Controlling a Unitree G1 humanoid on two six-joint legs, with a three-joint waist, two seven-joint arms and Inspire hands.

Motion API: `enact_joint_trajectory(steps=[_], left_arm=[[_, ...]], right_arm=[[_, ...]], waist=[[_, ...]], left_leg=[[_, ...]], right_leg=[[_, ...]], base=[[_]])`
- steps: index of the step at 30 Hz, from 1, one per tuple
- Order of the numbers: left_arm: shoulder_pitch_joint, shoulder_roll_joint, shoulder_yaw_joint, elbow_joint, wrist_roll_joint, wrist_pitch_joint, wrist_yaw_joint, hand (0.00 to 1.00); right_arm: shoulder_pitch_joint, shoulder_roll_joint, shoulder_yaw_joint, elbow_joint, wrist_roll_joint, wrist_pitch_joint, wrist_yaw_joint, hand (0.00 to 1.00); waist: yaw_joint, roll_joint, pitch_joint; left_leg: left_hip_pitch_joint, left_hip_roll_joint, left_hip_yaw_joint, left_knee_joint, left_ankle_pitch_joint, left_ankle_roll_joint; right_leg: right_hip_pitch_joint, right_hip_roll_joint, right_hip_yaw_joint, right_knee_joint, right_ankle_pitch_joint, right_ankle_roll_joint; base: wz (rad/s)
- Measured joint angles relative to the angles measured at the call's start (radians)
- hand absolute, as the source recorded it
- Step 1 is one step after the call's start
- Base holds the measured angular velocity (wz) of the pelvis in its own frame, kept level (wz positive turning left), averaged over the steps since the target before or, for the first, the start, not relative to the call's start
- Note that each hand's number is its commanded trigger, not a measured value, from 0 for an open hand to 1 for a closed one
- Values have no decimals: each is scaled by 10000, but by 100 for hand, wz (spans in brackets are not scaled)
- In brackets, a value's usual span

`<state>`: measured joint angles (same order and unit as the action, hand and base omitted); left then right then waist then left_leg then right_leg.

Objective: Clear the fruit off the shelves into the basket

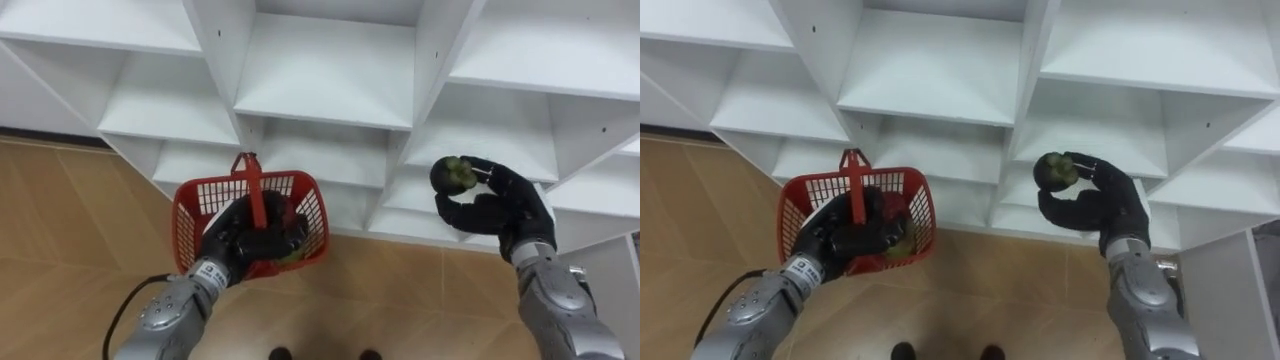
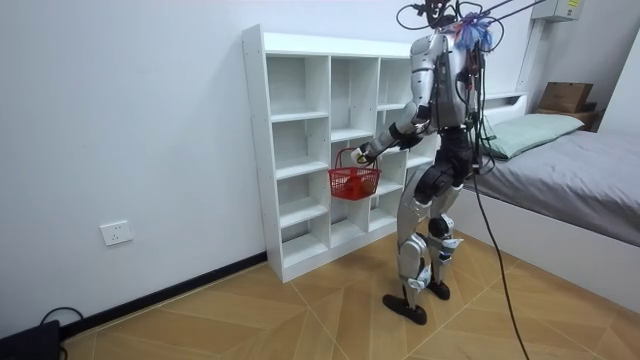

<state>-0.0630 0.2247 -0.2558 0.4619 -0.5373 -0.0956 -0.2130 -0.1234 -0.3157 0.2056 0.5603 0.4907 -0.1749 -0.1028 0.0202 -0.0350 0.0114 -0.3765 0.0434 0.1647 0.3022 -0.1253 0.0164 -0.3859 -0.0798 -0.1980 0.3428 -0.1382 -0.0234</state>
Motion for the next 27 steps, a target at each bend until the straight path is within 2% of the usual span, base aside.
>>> enact_joint_trajectory(steps=[2,8,22,27], left_arm=[[1,-19,-1,0,0,-46,50,100],[74,-15,-2,-26,99,-181,57,100],[68,-194,-61,-744,281,-188,51,100],[69,-528,-254,-754,294,-187,45,100]], right_arm=[[26,55,113,-90,-164,-1,200,100],[82,630,135,-401,-847,-14,675,100],[71,764,181,-941,-1778,18,1406,100],[106,964,321,-1244,-2300,19,1541,100]], waist=[[-42,-7,4],[-184,-17,12],[-186,53,52],[-183,57,54]], left_leg=[[-2,0,4,-18,0,0],[-38,-9,2,-20,-5,4],[-276,-15,-1,-2,-5,6],[-325,-24,6,1,-5,6]], right_leg=[[-4,-10,-6,-11,-5,8],[-35,-33,-25,-26,-10,17],[-344,-34,49,84,-9,15],[-382,-41,43,79,-10,16]], base=[[0],[0],[-1],[0]])
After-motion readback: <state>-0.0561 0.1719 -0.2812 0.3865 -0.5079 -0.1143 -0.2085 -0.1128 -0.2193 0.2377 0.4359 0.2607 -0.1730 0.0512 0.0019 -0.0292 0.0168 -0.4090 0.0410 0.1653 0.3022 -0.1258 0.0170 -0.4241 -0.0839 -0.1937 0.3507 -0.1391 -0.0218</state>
